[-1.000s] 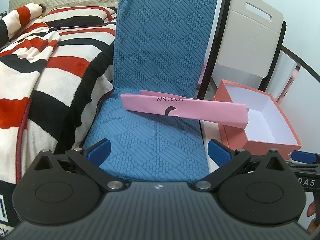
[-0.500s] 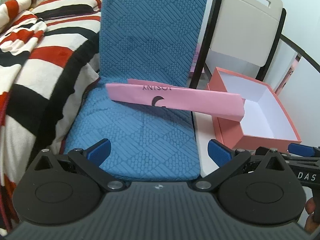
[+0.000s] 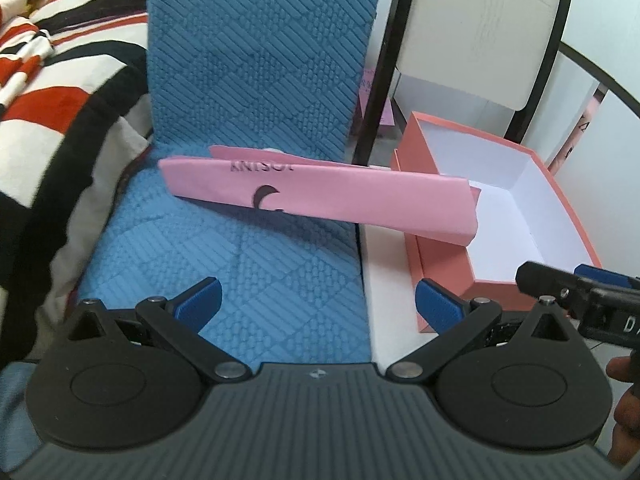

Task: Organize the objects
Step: 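Move the right gripper toward the folded pink paper bag on the seat, then close the right gripper on the edge of the pink paper bag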

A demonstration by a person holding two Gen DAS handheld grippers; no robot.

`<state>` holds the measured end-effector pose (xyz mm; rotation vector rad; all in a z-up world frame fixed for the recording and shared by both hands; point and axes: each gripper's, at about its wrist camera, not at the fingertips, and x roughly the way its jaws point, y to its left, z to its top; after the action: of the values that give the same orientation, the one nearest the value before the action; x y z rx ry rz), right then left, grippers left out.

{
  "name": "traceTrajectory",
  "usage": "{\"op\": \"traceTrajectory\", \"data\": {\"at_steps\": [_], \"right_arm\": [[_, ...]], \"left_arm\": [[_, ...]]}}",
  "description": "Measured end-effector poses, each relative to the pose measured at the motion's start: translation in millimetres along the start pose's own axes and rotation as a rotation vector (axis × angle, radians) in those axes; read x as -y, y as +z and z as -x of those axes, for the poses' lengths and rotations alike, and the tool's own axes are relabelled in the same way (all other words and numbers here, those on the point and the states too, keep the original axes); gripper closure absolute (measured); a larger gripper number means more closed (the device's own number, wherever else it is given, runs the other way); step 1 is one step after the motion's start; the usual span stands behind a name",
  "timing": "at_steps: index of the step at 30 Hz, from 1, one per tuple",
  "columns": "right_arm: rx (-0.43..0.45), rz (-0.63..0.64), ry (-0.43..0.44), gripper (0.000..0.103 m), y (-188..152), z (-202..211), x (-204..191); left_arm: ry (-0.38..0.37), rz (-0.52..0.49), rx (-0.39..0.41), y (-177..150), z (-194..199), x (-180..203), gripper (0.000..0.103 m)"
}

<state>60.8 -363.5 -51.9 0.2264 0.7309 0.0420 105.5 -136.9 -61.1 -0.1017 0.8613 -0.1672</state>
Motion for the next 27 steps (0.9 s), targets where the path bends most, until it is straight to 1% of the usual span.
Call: {"op": "traceTrajectory", "data": {"at_steps": [2,4,7,8,9,10,11,12,15,18,20,23,25,26,27], "right_arm": [[0.004,-0.002,0.016,0.000,5,-8,8],[0.006,-0.007,0.026,0.000,10,-17,16],[0.011,-0.025,0.045,0.006,20,-29,30],[0.010,-0.031,0.053,0.010,23,-34,34],[0.007,-0.034,0.059,0.017,26,-39,38],[-0.002,-0.036,0.067,0.020,28,-45,41],[-0.009,-0.036,0.075,0.028,30,-51,45],[-0.015,-0.040,0.086,0.033,32,-55,48],[-0.037,-0.063,0.126,0.043,37,-69,58],[-0.044,-0.062,0.165,0.045,42,-81,64],[-0.033,-0.070,0.218,0.045,44,-88,68],[-0.039,-0.081,0.229,0.045,46,-100,71],[-0.039,-0.103,0.272,0.045,48,-106,74],[-0.043,-0.124,0.314,0.047,48,-108,76],[-0.047,-0.139,0.346,0.060,49,-110,76]], "left_arm": [[-0.012,0.000,-0.007,4,-12,8,0.000],[-0.038,0.013,-0.004,9,-23,16,0.000],[-0.059,0.024,-0.001,15,-39,26,0.000],[-0.067,0.026,-0.003,17,-44,29,0.000],[-0.077,0.029,-0.005,19,-49,31,0.000],[-0.081,0.032,-0.007,21,-55,34,0.000],[-0.091,0.036,-0.008,23,-60,37,0.000],[-0.101,0.041,-0.008,25,-63,39,0.000],[-0.131,0.055,-0.015,30,-74,43,0.000],[-0.148,0.062,-0.017,33,-81,45,0.000],[-0.168,0.070,-0.008,36,-83,45,0.000],[-0.205,0.084,0.006,38,-82,45,0.000],[-0.238,0.099,0.015,39,-81,44,0.000],[-0.246,0.106,0.016,40,-81,44,0.000],[-0.247,0.112,0.016,40,-81,43,0.000]]}}
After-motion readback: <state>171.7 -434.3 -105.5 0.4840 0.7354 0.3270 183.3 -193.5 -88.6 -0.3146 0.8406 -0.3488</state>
